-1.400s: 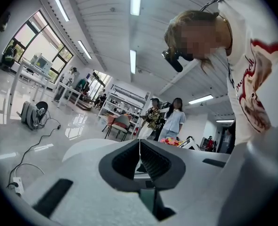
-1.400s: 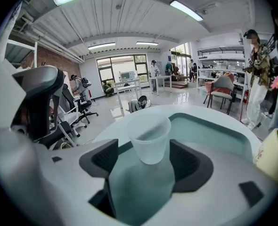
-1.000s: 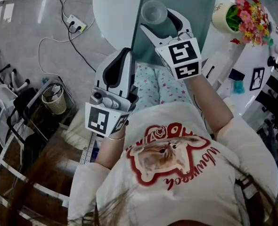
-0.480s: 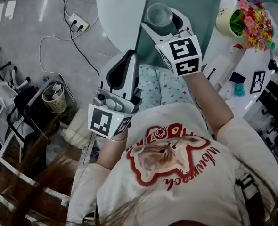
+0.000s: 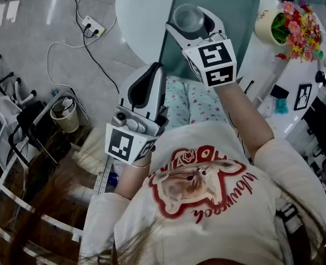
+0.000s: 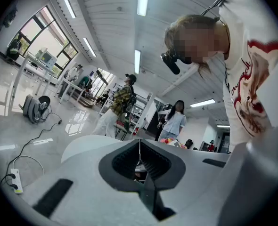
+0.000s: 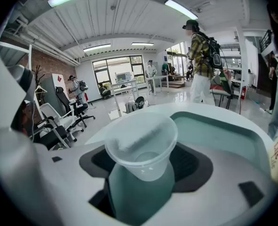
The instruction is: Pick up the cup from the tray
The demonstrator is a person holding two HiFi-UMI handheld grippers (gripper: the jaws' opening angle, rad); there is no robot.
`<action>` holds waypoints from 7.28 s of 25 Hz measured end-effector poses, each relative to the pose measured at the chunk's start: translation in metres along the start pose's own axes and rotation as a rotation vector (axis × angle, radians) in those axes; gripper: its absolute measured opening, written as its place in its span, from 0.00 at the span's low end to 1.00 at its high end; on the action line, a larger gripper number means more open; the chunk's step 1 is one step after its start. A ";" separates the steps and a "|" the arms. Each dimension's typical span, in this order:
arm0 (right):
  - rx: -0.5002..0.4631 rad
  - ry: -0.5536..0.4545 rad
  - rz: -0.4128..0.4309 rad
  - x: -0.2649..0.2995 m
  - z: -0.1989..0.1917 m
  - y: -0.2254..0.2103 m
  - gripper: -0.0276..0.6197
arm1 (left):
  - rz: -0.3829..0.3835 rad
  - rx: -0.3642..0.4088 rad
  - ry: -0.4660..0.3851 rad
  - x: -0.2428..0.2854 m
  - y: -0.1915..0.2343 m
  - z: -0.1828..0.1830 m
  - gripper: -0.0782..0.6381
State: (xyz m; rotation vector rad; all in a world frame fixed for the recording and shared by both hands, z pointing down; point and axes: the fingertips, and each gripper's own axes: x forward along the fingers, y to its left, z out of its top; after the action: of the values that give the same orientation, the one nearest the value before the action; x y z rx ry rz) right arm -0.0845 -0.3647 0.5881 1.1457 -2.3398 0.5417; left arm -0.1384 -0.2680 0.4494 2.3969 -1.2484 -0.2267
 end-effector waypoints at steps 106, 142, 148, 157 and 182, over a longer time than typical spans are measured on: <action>-0.252 -0.326 0.122 -0.264 0.170 0.035 0.52 | -0.047 0.328 -0.228 -0.004 -0.140 0.113 0.13; -0.225 -0.351 0.083 -0.469 0.008 0.240 0.52 | -0.131 0.307 -0.207 -0.275 -0.303 0.025 0.13; -0.253 -0.369 0.114 -0.492 0.001 0.245 0.52 | -0.098 0.332 -0.230 -0.290 -0.325 0.021 0.13; -0.243 -0.360 0.144 -0.565 -0.050 0.230 0.52 | -0.063 0.289 -0.236 -0.301 -0.409 -0.024 0.13; -0.188 -0.444 0.122 -0.631 -0.078 0.247 0.51 | -0.037 0.364 -0.217 -0.352 -0.452 -0.050 0.13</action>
State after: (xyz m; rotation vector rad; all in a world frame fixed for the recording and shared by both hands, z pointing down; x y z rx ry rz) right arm 0.0735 0.2104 0.2561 1.1289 -2.7790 0.1036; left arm 0.0081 0.2602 0.2767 2.7667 -1.4473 -0.2999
